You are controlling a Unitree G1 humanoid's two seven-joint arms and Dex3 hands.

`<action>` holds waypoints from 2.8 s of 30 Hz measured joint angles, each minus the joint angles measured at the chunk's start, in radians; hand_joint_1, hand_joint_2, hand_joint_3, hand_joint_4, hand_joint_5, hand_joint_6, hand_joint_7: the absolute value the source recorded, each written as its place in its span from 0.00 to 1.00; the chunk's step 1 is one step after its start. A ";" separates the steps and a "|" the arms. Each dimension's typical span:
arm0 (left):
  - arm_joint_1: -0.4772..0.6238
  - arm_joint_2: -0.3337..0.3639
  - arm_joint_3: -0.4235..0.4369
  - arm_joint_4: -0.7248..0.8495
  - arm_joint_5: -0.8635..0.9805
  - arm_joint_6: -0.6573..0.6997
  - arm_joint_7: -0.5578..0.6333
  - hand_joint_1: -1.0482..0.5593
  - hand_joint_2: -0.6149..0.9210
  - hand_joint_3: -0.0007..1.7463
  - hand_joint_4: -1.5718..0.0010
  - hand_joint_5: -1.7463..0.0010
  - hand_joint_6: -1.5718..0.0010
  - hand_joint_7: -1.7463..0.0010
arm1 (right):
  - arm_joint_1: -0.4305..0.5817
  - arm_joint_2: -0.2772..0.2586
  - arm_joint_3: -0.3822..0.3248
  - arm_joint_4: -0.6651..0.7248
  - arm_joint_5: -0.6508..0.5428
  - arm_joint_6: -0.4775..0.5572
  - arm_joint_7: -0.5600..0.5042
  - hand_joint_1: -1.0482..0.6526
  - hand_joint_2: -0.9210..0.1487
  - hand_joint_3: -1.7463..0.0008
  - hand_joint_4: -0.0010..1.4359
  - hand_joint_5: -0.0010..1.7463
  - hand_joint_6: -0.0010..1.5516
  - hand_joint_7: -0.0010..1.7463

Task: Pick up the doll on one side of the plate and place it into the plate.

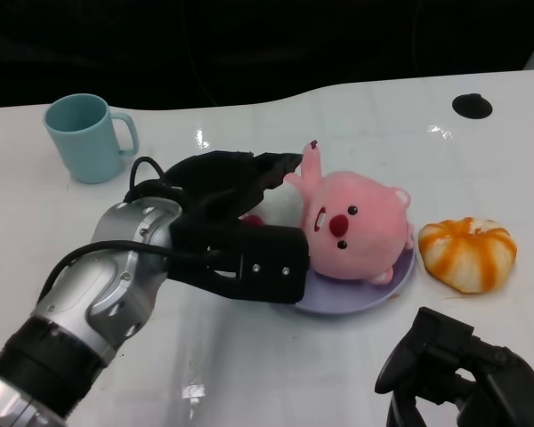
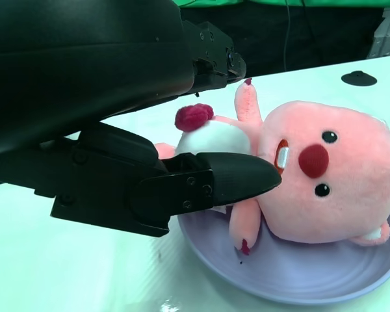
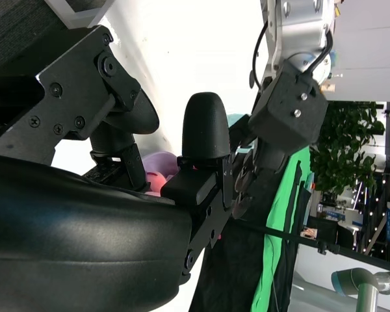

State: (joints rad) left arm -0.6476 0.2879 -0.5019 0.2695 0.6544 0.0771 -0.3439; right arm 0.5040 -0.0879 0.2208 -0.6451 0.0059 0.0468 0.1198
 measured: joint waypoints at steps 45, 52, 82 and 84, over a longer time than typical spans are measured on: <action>0.735 0.026 0.479 -0.631 -0.868 0.012 -0.047 0.63 0.71 0.75 0.53 0.17 0.52 0.35 | -0.013 -0.003 -0.009 0.007 0.000 -0.004 0.007 0.63 0.48 0.20 0.46 1.00 0.40 0.84; 0.817 0.016 0.510 -0.754 -0.924 0.198 -0.016 0.63 0.73 0.75 0.51 0.02 0.51 0.24 | -0.015 -0.003 -0.009 0.007 -0.001 -0.004 0.007 0.63 0.48 0.20 0.46 1.00 0.40 0.84; 0.883 -0.059 0.498 -0.607 -0.966 0.106 -0.071 0.62 0.70 0.80 0.42 0.00 0.47 0.10 | -0.004 -0.006 -0.024 0.045 0.013 -0.026 0.025 0.67 0.49 0.18 0.47 1.00 0.41 0.86; 0.883 -0.059 0.493 -0.600 -0.962 0.093 -0.074 0.63 0.70 0.80 0.42 0.00 0.47 0.10 | -0.004 -0.006 -0.026 0.046 0.015 -0.032 0.026 0.67 0.49 0.19 0.47 1.00 0.41 0.86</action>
State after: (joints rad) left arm 0.2352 0.2288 -0.0085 -0.3306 -0.3081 0.1698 -0.4180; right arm 0.4995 -0.0935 0.1947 -0.5986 0.0207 0.0149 0.1458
